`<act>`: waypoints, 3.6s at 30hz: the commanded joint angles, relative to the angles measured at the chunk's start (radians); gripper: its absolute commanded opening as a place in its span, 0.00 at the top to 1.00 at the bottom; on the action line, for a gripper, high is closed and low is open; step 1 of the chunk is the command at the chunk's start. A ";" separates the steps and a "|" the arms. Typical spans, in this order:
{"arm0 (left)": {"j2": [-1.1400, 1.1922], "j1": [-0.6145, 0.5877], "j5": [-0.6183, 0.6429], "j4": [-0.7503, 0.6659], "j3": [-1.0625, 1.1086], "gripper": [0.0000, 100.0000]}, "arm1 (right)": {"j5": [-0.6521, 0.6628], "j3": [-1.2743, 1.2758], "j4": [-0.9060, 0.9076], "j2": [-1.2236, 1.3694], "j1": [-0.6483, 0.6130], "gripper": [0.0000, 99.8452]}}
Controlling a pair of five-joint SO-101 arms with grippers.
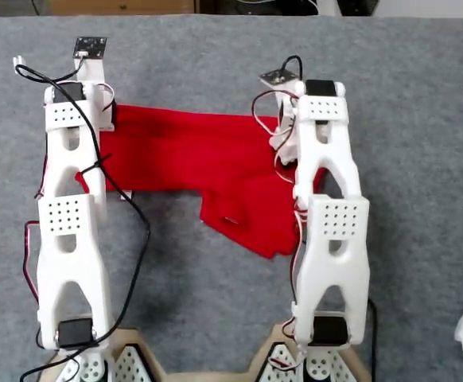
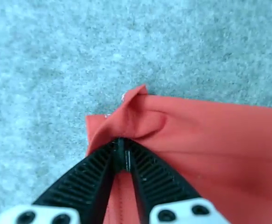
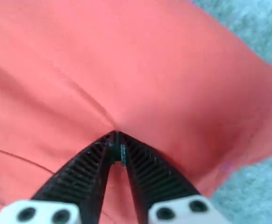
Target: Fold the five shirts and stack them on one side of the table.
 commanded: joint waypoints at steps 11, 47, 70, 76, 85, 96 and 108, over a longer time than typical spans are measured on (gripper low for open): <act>-0.054 0.054 -0.006 0.385 -0.396 0.98 | 0.057 -0.403 0.112 -0.076 -0.076 0.99; -0.725 -0.003 0.057 -0.044 1.111 0.98 | 0.129 -0.406 -0.242 0.248 0.076 0.99; -0.533 -0.081 0.046 0.216 0.316 0.98 | 0.169 -0.404 -0.130 0.018 0.002 0.99; -0.518 0.032 0.153 0.150 0.267 0.98 | 0.167 -0.403 -0.138 -0.027 -0.047 0.99; -0.263 0.118 0.192 -0.299 0.290 0.98 | 0.132 -0.403 -0.061 -0.031 -0.108 0.99; -0.062 0.058 0.169 -0.281 0.029 0.98 | 0.098 -0.381 0.080 0.005 -0.147 0.99; 0.050 0.032 0.077 -0.284 -0.083 0.98 | 0.104 -0.544 0.072 0.309 -0.102 0.99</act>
